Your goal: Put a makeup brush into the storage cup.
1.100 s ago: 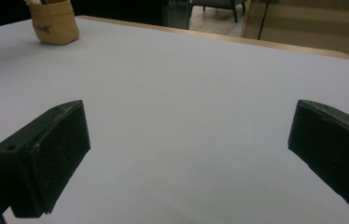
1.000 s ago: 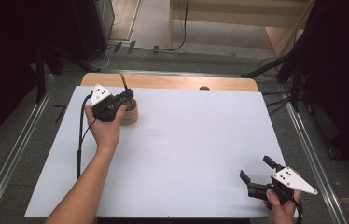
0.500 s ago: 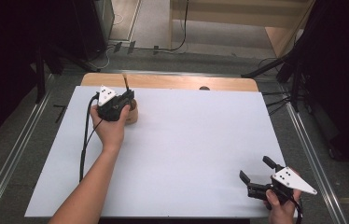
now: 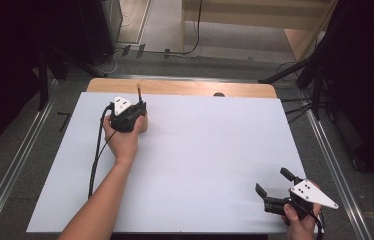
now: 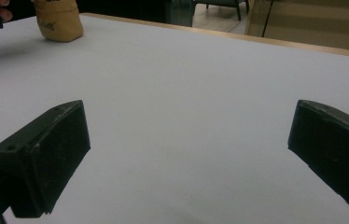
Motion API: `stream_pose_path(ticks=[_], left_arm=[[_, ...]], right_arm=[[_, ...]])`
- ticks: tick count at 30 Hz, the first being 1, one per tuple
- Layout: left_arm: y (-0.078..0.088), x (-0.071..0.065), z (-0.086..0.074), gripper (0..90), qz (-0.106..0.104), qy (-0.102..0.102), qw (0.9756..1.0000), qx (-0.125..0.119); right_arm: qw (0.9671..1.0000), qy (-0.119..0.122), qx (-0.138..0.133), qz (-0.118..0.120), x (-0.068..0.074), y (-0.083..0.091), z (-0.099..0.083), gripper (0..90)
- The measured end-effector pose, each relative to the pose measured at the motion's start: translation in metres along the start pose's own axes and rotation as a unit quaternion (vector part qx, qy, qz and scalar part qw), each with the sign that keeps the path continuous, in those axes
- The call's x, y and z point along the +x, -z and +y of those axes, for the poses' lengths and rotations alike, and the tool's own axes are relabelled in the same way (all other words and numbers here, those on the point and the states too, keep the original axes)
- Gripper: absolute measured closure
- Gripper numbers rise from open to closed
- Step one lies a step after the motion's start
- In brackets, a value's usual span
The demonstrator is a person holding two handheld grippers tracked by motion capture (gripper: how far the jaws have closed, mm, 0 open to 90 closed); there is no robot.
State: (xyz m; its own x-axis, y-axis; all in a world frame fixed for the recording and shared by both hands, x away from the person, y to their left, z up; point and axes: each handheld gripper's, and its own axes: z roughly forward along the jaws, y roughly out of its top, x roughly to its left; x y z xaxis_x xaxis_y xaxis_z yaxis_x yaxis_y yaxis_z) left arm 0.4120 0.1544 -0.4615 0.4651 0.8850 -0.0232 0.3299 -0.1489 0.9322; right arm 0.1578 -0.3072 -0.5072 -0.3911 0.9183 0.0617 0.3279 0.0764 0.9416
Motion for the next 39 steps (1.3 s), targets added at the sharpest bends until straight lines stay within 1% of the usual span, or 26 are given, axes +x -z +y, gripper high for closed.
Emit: stream_pose_path(ticks=[2,13,17,24,27,30,33,34,36,37,39], left_arm=[[-0.001,0.000,-0.001,83.5,0.003,0.004,1.0000,0.005],[-0.003,-0.002,-0.003,83.1,0.000,0.001,0.9998,0.021],[-0.002,-0.002,-0.003,82.3,-0.002,0.006,0.9998,0.020],[-0.001,-0.001,-0.002,78.3,-0.006,0.011,0.9997,0.019],[0.000,0.000,-0.002,76.5,-0.007,0.010,0.9997,0.020],[0.002,-0.001,-0.001,73.0,-0.012,0.009,0.9998,0.016],[0.006,-0.002,-0.001,68.6,-0.022,0.012,0.9997,0.005],[0.008,-0.003,-0.001,67.8,-0.023,0.011,0.9997,0.004],[0.010,-0.003,-0.001,65.7,-0.032,0.014,0.9994,0.004],[0.012,-0.002,-0.002,64.5,-0.033,0.014,0.9994,0.005],[0.016,0.000,-0.003,61.7,-0.041,0.026,0.9988,0.002]], right_arm=[[1.0000,0.000,-0.002,-0.001,0.000,0.000,0.000,0.0],[1.0000,0.001,0.002,0.001,0.001,-0.001,0.000,0.0],[1.0000,0.001,0.002,0.001,0.001,-0.001,0.000,0.0],[1.0000,0.002,0.003,0.003,0.001,-0.002,0.000,0.0],[1.0000,0.004,0.002,0.003,0.001,-0.002,0.000,0.0],[1.0000,0.004,0.003,0.004,0.001,-0.002,0.000,0.0],[1.0000,0.002,0.002,0.004,0.001,-0.002,0.000,0.0],[1.0000,0.002,0.003,0.004,0.001,-0.002,0.000,0.0],[1.0000,0.001,0.003,0.003,0.000,-0.002,0.000,0.0],[1.0000,0.001,0.003,0.003,0.000,-0.002,0.000,0.0],[1.0000,0.001,0.002,0.003,0.000,-0.002,-0.001,0.0]])
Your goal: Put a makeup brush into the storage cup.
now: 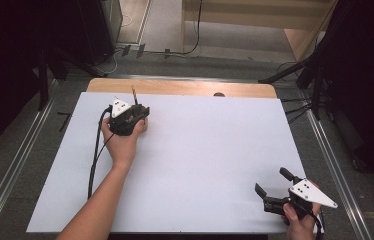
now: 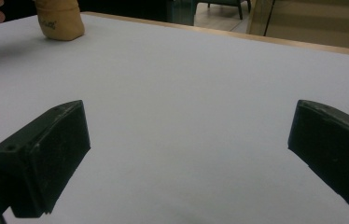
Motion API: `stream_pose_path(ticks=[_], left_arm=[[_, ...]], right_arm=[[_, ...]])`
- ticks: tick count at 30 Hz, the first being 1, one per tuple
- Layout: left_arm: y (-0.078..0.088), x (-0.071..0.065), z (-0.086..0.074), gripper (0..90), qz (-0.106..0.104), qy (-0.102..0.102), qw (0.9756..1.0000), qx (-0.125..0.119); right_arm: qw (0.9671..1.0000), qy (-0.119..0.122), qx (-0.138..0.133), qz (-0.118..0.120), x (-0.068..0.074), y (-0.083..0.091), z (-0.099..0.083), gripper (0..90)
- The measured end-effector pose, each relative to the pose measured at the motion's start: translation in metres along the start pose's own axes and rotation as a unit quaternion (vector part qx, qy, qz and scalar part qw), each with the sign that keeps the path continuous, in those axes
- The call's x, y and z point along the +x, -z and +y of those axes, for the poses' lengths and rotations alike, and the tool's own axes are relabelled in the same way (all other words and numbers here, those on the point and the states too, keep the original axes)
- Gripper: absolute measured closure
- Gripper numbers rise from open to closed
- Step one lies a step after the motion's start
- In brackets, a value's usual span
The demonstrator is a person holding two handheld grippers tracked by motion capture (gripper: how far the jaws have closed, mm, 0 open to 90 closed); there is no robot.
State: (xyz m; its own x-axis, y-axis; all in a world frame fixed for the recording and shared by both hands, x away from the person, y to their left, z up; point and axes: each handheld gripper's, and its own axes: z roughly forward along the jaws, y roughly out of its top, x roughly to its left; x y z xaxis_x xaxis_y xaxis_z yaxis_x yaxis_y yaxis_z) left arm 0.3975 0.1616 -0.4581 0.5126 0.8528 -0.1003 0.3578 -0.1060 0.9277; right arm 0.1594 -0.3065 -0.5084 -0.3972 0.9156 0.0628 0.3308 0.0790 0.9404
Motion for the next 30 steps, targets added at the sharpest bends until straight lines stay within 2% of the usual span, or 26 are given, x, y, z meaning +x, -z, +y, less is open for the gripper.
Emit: stream_pose_path(ticks=[8,12,13,17,20,21,23,25,30], left_arm=[[0.018,0.001,-0.002,46.8,-0.010,0.005,0.9999,-0.002],[0.028,0.002,-0.002,38.2,-0.025,0.000,0.9997,-0.004],[0.031,0.002,-0.001,35.4,-0.034,-0.002,0.9994,-0.002],[0.039,-0.001,0.001,21.2,-0.043,-0.012,0.9990,0.003],[0.046,0.000,0.002,11.0,-0.056,-0.008,0.9984,0.008],[0.049,0.000,0.002,7.8,-0.051,-0.004,0.9987,0.007],[0.053,0.001,0.002,0.0,-0.052,0.001,0.9986,0.011],[0.058,0.002,0.001,0.0,-0.052,0.006,0.9986,0.010],[0.068,0.005,-0.004,0.0,-0.052,-0.002,0.9985,0.014]], right_arm=[[1.0000,-0.001,0.000,-0.001,-0.001,0.000,0.000,0.0],[1.0000,-0.002,0.001,-0.002,-0.001,-0.001,0.000,0.0],[1.0000,-0.003,0.001,-0.002,-0.001,-0.001,0.000,0.0],[1.0000,-0.003,0.002,-0.002,0.000,-0.001,0.000,0.0],[1.0000,-0.003,0.003,-0.002,0.000,-0.001,0.000,0.0],[1.0000,-0.003,0.003,-0.002,0.000,-0.001,0.000,0.0],[1.0000,-0.003,0.003,-0.002,0.000,-0.001,0.000,0.0],[1.0000,-0.002,0.002,-0.002,0.000,-0.002,-0.001,0.0],[1.0000,-0.001,0.004,-0.001,0.001,-0.002,-0.001,0.0]])
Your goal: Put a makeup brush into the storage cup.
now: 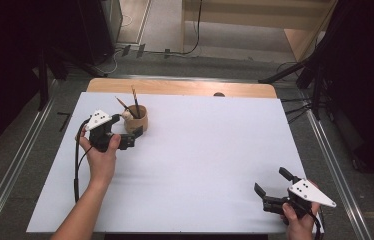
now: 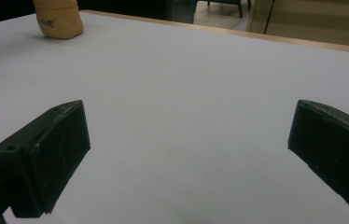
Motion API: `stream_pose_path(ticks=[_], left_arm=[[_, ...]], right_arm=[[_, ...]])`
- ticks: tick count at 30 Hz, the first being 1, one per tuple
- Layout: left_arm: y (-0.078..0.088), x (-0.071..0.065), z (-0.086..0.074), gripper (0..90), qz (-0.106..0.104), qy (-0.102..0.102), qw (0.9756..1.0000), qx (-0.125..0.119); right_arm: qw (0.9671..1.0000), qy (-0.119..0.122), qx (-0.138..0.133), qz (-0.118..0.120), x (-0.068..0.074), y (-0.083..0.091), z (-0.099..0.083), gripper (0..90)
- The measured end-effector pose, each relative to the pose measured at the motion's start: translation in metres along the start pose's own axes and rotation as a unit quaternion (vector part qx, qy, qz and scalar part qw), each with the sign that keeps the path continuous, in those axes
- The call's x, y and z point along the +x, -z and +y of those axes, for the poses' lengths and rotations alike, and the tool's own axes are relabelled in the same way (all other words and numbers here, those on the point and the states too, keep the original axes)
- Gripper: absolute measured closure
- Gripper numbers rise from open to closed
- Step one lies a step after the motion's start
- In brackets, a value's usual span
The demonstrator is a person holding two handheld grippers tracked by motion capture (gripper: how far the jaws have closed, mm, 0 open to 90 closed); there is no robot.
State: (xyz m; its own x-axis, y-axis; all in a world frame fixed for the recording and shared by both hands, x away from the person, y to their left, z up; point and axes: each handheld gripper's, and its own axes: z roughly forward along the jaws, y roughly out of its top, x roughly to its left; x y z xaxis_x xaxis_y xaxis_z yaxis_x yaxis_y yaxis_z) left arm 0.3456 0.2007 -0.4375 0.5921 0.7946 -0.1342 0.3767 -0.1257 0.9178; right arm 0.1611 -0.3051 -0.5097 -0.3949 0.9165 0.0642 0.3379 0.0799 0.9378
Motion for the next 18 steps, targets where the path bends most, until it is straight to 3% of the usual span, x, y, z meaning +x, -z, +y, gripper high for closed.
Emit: stream_pose_path(ticks=[9,18], left_arm=[[0.025,0.000,-0.016,0.0,-0.001,0.007,0.9999,-0.010],[0.039,-0.004,-0.033,0.0,-0.001,0.008,1.0000,-0.002]], right_arm=[[1.0000,0.001,0.000,0.000,0.001,0.000,0.000,0.0],[1.0000,-0.001,0.002,0.001,0.002,-0.001,0.000,0.0]])
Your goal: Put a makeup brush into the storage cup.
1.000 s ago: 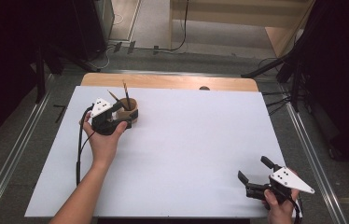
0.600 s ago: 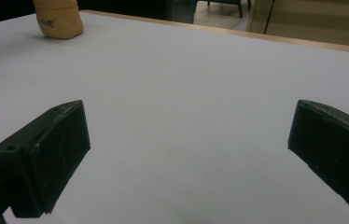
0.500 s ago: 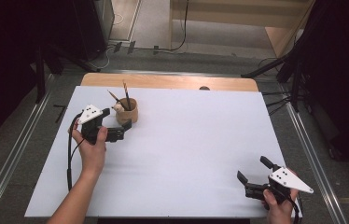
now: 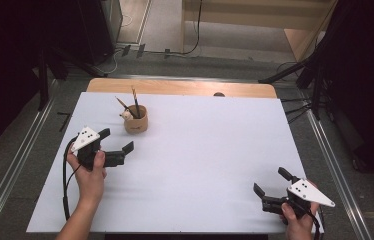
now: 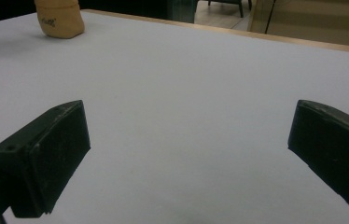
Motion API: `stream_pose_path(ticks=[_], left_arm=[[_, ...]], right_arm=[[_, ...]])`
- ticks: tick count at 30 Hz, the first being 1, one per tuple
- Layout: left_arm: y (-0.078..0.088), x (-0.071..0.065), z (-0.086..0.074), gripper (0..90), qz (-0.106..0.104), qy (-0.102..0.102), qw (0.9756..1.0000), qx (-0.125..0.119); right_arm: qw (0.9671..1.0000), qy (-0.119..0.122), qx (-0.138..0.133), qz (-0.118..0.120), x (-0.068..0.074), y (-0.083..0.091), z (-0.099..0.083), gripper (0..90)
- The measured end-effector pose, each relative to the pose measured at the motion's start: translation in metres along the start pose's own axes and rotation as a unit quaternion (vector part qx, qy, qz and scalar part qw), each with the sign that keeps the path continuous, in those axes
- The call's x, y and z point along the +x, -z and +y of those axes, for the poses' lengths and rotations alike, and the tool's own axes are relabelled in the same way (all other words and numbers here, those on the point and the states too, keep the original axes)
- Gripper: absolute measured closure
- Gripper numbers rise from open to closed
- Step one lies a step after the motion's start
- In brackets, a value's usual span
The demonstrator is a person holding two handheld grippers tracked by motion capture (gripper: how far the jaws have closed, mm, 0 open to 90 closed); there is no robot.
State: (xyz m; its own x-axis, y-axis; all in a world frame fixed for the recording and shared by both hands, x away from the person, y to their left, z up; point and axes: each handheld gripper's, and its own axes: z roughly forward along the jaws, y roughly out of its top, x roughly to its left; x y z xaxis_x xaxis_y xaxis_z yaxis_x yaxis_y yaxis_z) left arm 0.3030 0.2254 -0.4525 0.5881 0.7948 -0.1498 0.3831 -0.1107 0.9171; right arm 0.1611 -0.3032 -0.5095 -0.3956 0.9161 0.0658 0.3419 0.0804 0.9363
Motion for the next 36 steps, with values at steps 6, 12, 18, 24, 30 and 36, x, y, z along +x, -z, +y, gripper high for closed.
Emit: stream_pose_path(ticks=[6,12,18,24,30,36], left_arm=[[0.009,0.005,-0.018,0.0,0.000,0.009,0.9999,0.011],[0.020,0.007,-0.030,0.0,0.002,0.012,0.9999,0.012],[0.037,0.008,-0.040,0.0,0.003,0.013,0.9999,0.007],[0.052,0.010,-0.052,0.0,0.015,0.009,0.9998,0.009],[0.067,0.015,-0.060,0.0,0.026,0.012,0.9995,0.010],[0.082,0.023,-0.065,0.0,0.041,0.010,0.9991,0.006]], right_arm=[[1.0000,0.002,0.002,-0.001,0.000,0.000,0.000,0.0],[1.0000,0.006,0.001,0.000,0.000,-0.002,0.000,0.0],[1.0000,0.008,0.002,-0.002,0.000,-0.001,-0.001,0.0],[1.0000,0.007,0.003,-0.002,-0.001,-0.001,-0.001,0.0],[1.0000,0.004,0.004,-0.002,-0.003,-0.002,-0.001,0.0],[1.0000,0.002,0.006,-0.006,-0.003,-0.003,-0.002,0.0]])
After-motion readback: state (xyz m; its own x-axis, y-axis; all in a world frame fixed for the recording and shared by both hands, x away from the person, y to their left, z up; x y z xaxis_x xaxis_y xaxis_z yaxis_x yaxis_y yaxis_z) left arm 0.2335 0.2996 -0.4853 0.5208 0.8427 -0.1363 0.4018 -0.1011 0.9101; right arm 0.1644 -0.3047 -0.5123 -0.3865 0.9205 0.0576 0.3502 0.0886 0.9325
